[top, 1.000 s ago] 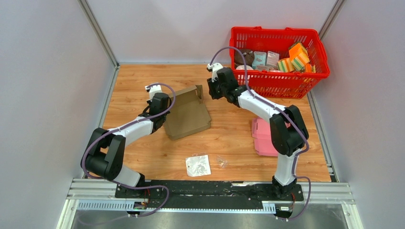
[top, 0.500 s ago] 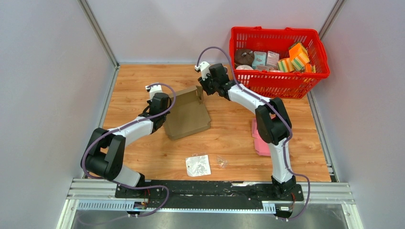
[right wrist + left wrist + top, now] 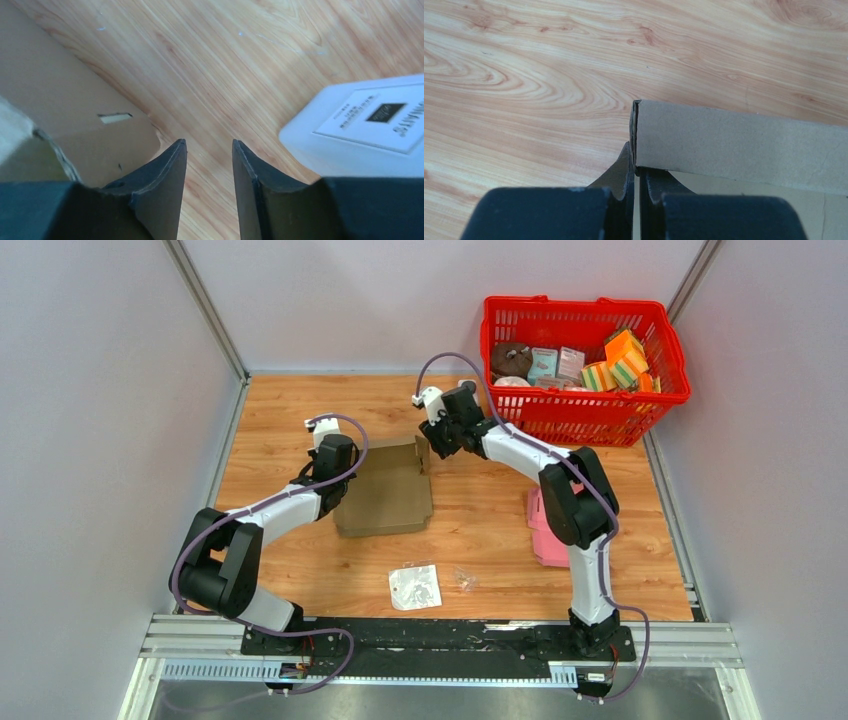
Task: Fold the paper box
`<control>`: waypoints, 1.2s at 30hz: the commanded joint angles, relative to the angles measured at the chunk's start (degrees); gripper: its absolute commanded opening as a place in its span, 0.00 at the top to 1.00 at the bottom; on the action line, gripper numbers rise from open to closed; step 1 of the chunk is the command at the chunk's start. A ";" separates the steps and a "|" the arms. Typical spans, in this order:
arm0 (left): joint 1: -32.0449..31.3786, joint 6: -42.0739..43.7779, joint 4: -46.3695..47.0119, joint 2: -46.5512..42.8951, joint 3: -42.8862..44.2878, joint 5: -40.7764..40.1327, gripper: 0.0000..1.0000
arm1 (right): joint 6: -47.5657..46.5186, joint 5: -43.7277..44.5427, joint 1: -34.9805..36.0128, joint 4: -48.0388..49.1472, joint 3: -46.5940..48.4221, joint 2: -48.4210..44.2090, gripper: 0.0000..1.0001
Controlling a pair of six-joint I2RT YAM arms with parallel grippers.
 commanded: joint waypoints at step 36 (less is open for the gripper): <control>-0.01 1.86 -4.11 -0.62 0.68 1.44 1.00 | -6.47 -27.80 -2.46 9.35 -3.50 -4.67 0.64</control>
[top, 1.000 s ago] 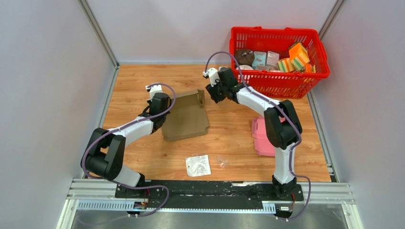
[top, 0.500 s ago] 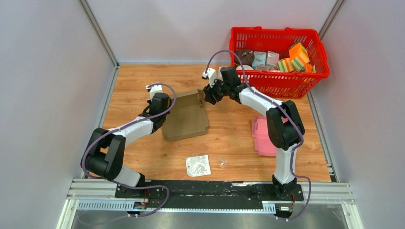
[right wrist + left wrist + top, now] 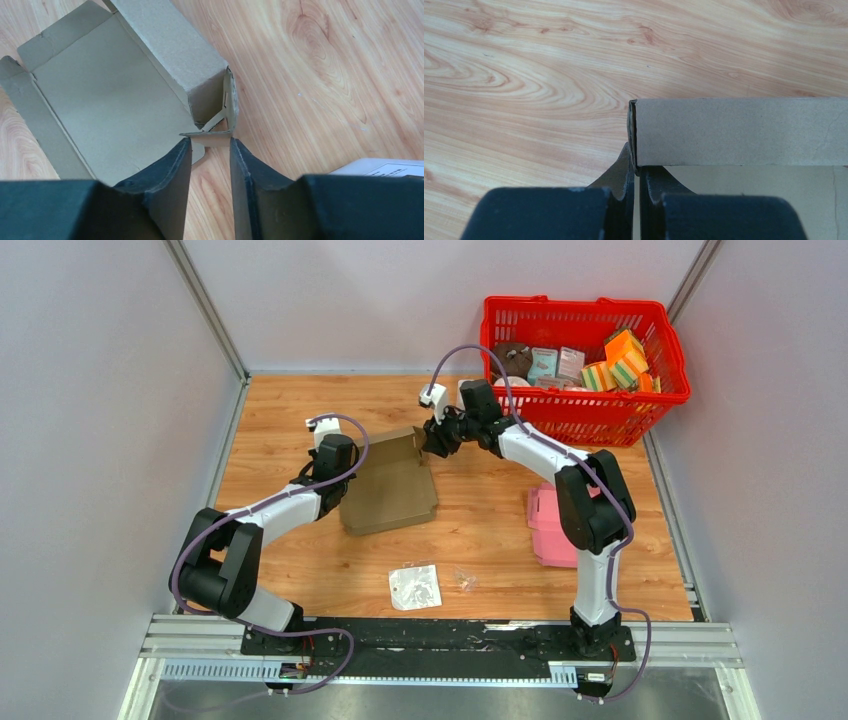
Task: Fold the paper box
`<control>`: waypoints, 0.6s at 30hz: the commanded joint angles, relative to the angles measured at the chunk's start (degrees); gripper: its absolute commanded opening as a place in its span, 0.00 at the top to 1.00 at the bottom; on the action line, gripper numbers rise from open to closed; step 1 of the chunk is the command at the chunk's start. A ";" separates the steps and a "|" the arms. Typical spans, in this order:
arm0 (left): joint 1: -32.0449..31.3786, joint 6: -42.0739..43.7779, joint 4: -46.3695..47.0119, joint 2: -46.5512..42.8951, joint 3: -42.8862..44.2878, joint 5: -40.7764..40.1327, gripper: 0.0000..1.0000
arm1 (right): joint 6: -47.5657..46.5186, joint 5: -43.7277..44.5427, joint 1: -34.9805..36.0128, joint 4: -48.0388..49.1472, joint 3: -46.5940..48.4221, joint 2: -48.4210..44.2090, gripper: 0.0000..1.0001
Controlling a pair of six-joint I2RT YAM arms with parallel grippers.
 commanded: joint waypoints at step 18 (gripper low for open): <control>-0.01 -0.03 -3.82 -1.12 0.15 2.05 1.00 | 25.25 1.58 4.29 17.70 -2.46 0.55 0.86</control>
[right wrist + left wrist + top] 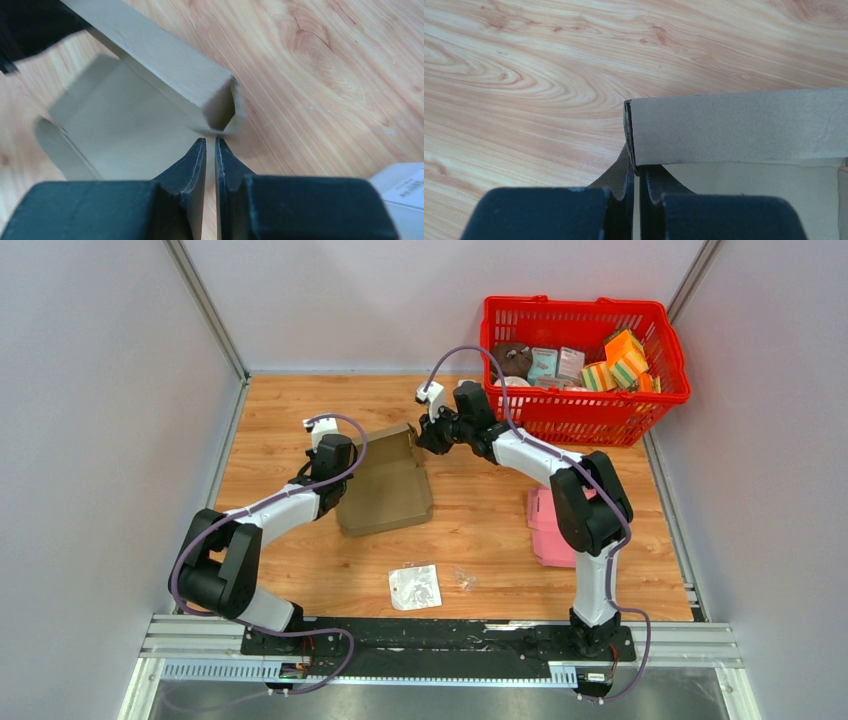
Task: Fold the paper box
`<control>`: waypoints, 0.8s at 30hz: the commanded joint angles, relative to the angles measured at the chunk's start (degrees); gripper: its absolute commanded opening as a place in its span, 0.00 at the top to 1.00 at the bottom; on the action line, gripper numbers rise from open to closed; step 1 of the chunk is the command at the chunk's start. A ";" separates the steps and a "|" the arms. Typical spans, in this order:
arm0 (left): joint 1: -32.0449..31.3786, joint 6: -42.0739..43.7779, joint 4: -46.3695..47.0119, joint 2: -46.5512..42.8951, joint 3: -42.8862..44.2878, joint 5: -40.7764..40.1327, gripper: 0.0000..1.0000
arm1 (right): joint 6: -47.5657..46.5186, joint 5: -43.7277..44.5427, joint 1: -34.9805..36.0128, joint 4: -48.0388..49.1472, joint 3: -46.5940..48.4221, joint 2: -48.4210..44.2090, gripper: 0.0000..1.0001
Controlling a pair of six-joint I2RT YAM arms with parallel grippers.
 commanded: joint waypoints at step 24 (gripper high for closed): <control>-0.41 0.70 -2.60 -0.66 -0.29 3.32 1.00 | -9.32 5.39 -0.59 -7.56 1.15 -2.27 0.49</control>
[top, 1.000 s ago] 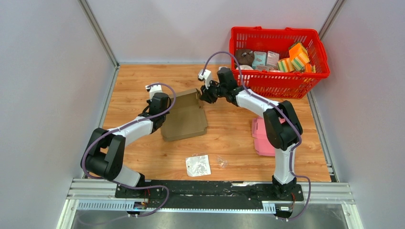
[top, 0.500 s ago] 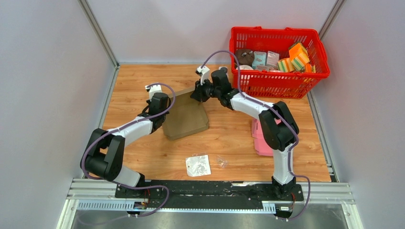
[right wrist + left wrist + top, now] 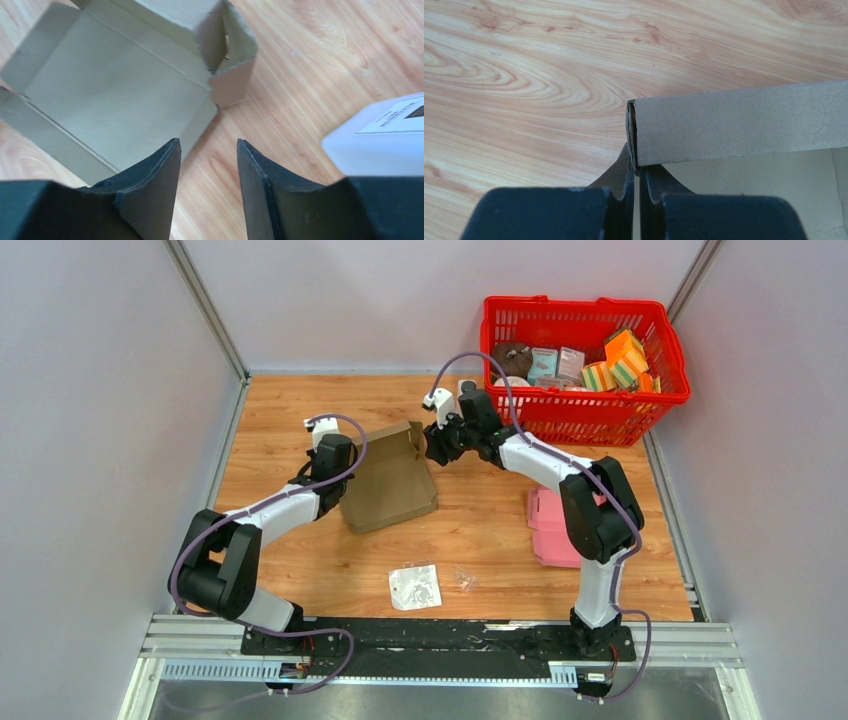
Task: Fold the paper box
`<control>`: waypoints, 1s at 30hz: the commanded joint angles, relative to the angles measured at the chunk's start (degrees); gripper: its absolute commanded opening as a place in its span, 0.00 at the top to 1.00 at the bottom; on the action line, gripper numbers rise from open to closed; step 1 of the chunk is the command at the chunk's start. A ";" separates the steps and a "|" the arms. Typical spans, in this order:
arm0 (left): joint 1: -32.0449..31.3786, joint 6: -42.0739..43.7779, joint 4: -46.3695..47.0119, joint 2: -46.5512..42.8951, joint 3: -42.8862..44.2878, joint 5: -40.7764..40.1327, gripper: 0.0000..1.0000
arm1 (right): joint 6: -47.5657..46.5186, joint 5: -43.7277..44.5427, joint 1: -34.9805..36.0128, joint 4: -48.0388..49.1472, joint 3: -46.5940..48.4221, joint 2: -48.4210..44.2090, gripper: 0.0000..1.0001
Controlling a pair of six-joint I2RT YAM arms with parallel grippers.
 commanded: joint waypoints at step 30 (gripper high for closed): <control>-0.28 0.87 -4.02 -1.28 0.50 3.37 1.00 | 6.16 10.28 4.13 18.64 6.10 10.30 0.66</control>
